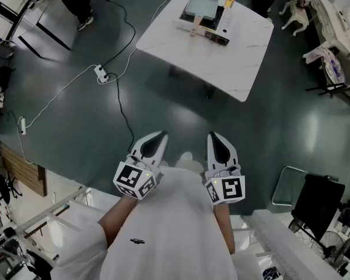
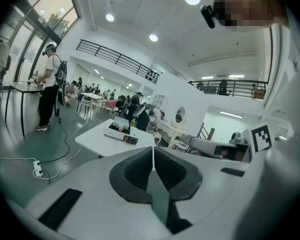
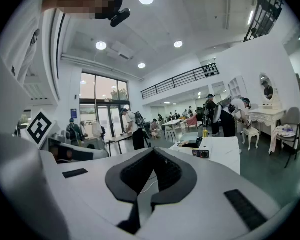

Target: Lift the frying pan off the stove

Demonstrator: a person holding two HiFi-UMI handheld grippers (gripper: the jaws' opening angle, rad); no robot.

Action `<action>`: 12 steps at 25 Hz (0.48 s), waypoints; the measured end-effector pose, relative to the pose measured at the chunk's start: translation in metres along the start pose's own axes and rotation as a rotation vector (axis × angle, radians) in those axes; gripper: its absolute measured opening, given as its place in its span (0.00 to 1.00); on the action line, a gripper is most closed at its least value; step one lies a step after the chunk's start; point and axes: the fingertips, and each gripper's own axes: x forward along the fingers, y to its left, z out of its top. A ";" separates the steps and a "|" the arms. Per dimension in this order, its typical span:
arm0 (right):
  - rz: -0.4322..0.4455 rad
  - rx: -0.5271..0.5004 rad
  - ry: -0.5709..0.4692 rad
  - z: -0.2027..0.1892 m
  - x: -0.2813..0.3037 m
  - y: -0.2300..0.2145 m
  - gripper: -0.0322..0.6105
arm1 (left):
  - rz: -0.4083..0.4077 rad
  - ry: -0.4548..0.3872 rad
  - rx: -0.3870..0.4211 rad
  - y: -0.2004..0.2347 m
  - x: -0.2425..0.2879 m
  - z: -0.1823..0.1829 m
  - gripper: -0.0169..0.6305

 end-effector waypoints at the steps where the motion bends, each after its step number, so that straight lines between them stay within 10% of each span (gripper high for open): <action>1: -0.002 0.002 0.003 0.000 -0.001 0.004 0.05 | -0.011 -0.012 0.005 -0.003 -0.003 0.006 0.04; 12: 0.002 -0.032 0.029 0.002 -0.011 0.033 0.05 | -0.002 -0.078 0.007 -0.001 -0.026 0.025 0.04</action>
